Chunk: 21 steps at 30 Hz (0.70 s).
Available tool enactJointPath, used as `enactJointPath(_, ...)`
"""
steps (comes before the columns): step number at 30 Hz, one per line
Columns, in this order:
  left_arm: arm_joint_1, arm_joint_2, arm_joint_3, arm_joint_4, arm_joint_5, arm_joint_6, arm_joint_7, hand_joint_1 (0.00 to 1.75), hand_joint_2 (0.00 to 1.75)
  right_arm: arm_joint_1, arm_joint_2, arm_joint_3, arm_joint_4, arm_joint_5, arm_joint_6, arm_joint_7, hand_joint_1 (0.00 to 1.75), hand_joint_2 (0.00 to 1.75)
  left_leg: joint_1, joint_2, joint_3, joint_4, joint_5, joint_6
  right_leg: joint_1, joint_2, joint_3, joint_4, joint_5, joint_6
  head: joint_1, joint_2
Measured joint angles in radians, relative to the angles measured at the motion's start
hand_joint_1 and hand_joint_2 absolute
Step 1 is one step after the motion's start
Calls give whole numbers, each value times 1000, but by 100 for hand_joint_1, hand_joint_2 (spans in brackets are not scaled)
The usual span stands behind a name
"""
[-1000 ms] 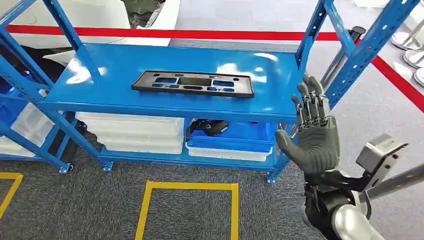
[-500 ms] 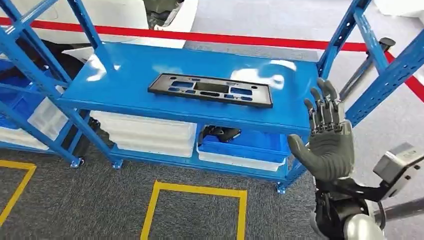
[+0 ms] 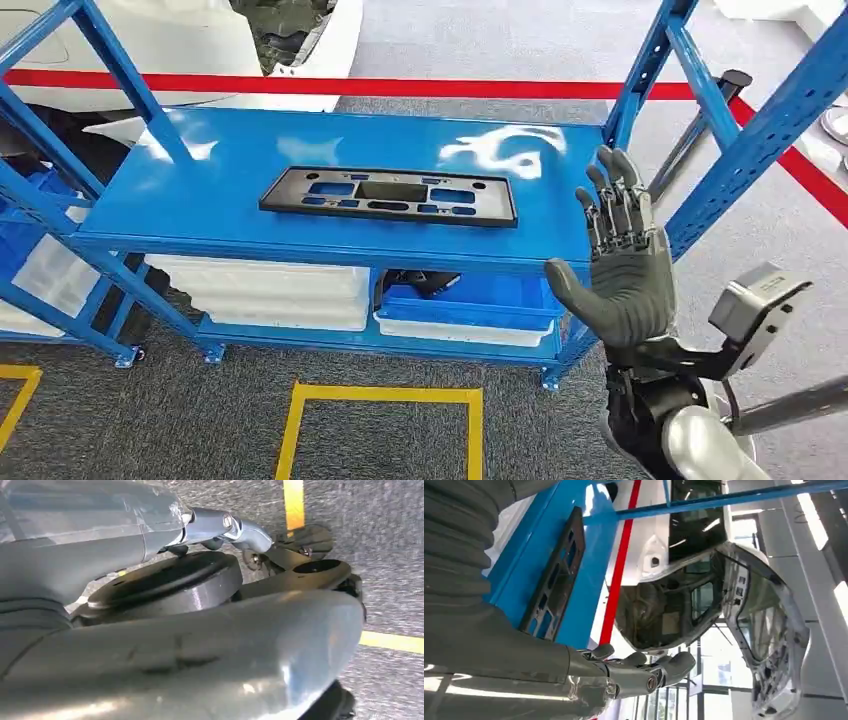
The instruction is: Take the parts from the cabinet and place them on the table.
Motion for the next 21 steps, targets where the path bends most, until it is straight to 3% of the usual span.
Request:
enactJointPath(2,0,0,-2,0,-4,-5,0,0,0,3,0,0,0,5,-11,0,0,175,-1,-1,1,-6,-4,10,-2,-1,4,-6,-5,9,3,0)
enactJointPath(3,-1,0,-5,0,-8,-6,0,0,0,6,-2,-1,-2,8,-15,0,0,175,6,1,17,-15,-4,17,-4,-2,8,-1,-18,15,3,0)
enactJointPath(4,-2,0,-7,0,-11,-7,0,0,0,9,-3,-2,-5,14,-20,-1,0,175,8,2,24,-19,-5,21,-4,-3,-3,31,-32,19,11,0)
enactJointPath(6,-2,0,-11,0,-12,-8,0,0,0,16,-5,-1,-6,15,-24,0,0,175,7,4,30,-22,-9,28,-4,-3,-88,184,-95,25,30,0)
enactJointPath(7,-2,0,-15,0,-11,-9,0,0,0,24,-5,-1,-6,15,-24,0,0,175,7,5,32,-22,-13,31,-4,-3,-138,262,-114,28,32,0)
enactJointPath(8,-2,0,-17,0,-11,-9,0,0,0,28,-5,-1,-6,14,-24,0,0,175,6,4,36,-22,-16,33,-4,-3,-171,305,-113,28,36,0)
enactJointPath(9,-1,0,-18,0,-10,-9,0,0,0,29,-5,-1,-6,14,-23,0,0,175,6,3,42,-22,-21,33,-4,-3,-183,303,-87,27,40,0)
enactJointPath(10,-1,0,-19,0,-10,-9,0,0,0,28,-5,-1,-6,14,-23,0,0,175,6,2,50,-22,-27,32,-4,-3,-174,260,-44,24,45,0)
enactJointPath(12,-1,0,-20,0,-10,-9,0,0,0,28,-5,-1,-6,13,-20,-1,0,175,6,0,73,-22,-41,27,-3,-3,-110,87,72,14,54,0)
enactJointPath(13,-1,0,-21,0,-10,-9,0,0,0,28,-5,-1,-6,12,-19,-2,0,175,6,0,74,-26,-47,22,-1,-3,-90,46,75,10,59,0)
enactJointPath(14,-5,0,-22,-1,-9,-8,0,0,0,27,-5,-1,-6,10,-18,-2,0,175,0,-1,72,-22,-51,16,9,-2,-89,32,74,6,57,0)
enactJointPath(16,-3,0,-24,-1,-10,-8,0,0,0,25,-6,-1,-6,9,-17,-4,0,175,2,0,73,-30,-51,7,10,0,-84,20,62,-2,55,0)
enactJointPath(17,-4,0,-24,-1,-10,-8,0,0,0,25,-7,-1,-6,8,-16,-5,0,175,2,1,78,-36,-53,2,10,1,-83,17,60,-7,55,0)
enactJointPath(18,-4,0,-25,-1,-10,-8,0,0,0,25,-7,-1,-6,7,-15,-6,0,175,-1,1,83,-32,-62,-7,-3,1,-72,5,63,-12,51,0)
enactJointPath(19,-4,0,-25,-1,-11,-8,0,0,0,24,-7,-1,-6,8,-14,-8,0,175,0,1,81,-6,-72,-12,-3,0,-64,0,61,-14,45,0)
enactJointPath(21,-5,1,-26,-1,-11,-8,0,0,0,24,-7,-1,-6,7,-14,-11,0,175,1,2,11,125,-133,-15,-2,-5,-55,-1,53,-27,25,0)
